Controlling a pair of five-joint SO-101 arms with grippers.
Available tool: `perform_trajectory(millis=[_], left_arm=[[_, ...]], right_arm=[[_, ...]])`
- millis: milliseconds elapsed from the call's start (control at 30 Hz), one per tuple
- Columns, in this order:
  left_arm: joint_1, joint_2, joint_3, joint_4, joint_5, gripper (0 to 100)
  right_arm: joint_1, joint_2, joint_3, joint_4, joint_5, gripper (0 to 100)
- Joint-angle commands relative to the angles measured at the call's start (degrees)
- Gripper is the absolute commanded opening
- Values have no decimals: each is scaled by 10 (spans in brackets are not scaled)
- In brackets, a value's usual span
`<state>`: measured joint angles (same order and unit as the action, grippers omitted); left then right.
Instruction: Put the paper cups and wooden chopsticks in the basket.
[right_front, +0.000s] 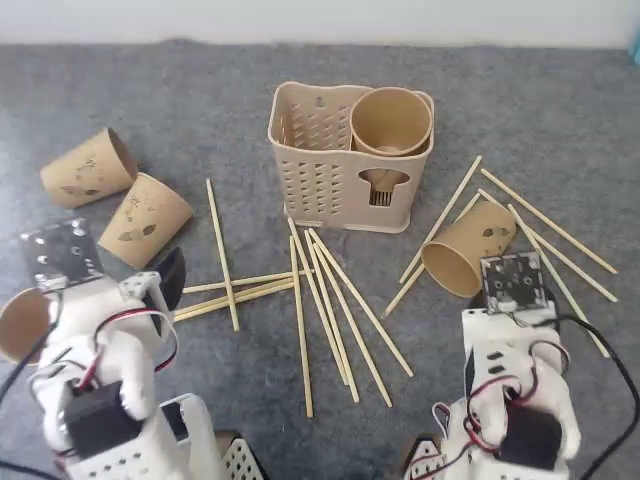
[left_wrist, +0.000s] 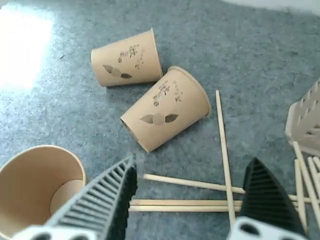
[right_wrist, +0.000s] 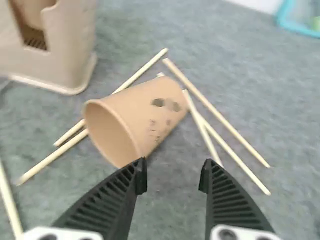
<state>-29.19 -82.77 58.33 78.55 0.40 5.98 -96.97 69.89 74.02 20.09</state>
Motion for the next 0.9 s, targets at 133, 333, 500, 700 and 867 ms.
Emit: perform_trajectory(millis=[133,333,500,700,867], left_arm=[[-4,-17,116,-90,-13,326],[-4,-18,138,-113,-13,326],[-4,-18,195,-193,-13,326],[-5,-18,209,-216,-13,326],[-5,-18,209,-217,-13,326]], right_arm=[[-51,206,-38,-130,-25,192],[-106,346,-106,-142,-34,244],[-119,437,-163,-133,-1,259],[-73,522,-188,-147,76,258],[-15,538,-189,-176,118,257]])
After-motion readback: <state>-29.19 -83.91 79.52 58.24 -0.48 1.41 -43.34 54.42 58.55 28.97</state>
